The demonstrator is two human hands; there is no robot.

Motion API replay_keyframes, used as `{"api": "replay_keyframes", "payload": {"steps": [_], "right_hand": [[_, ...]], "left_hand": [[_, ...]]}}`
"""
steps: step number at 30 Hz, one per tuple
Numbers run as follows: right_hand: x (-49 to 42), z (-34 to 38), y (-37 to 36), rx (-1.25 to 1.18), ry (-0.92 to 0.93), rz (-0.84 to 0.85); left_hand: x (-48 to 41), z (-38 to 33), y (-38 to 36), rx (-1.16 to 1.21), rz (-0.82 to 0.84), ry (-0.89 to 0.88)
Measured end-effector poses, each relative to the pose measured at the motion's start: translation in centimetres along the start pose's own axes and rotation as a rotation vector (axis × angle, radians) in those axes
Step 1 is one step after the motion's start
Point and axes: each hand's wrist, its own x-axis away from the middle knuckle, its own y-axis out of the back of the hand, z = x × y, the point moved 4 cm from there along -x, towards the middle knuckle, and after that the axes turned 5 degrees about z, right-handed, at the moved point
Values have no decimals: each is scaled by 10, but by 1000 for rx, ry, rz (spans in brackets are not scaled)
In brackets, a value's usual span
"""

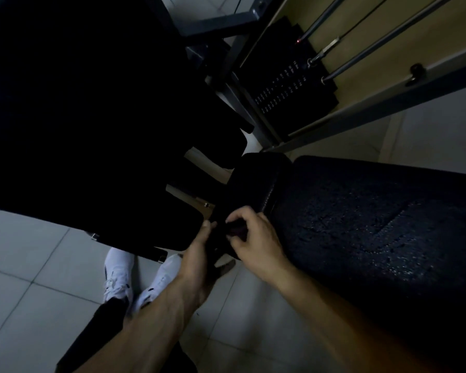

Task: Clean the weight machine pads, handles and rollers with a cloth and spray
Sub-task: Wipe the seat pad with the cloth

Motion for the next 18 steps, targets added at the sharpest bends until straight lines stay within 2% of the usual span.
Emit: {"api": "replay_keyframes", "payload": {"steps": [2, 4, 5, 6, 8, 9, 10, 13, 18], "right_hand": [[8, 6, -23, -139, -53, 181], [17, 10, -32, -232, -97, 462], [17, 6, -28, -166, -94, 539], [13, 0, -18, 25, -60, 544], [-2, -11, 10, 657, 19, 391], [-6, -13, 19, 886, 48, 362], [-11, -17, 21, 1012, 42, 385], [-15, -24, 8, 1097, -5, 441], [-17, -30, 1, 1099, 38, 341]], "left_hand": [[7, 6, 2, 100, 52, 63], [7, 11, 11, 103, -10, 95], [4, 14, 19, 108, -66, 106], [-1, 18, 28, 104, -121, 118], [-15, 27, 42, 99, -208, 170], [-24, 32, 49, 100, -252, 190], [-34, 38, 55, 113, -286, 194], [-55, 35, 57, 115, -371, 164], [-97, 45, 42, 189, -375, 106]]}}
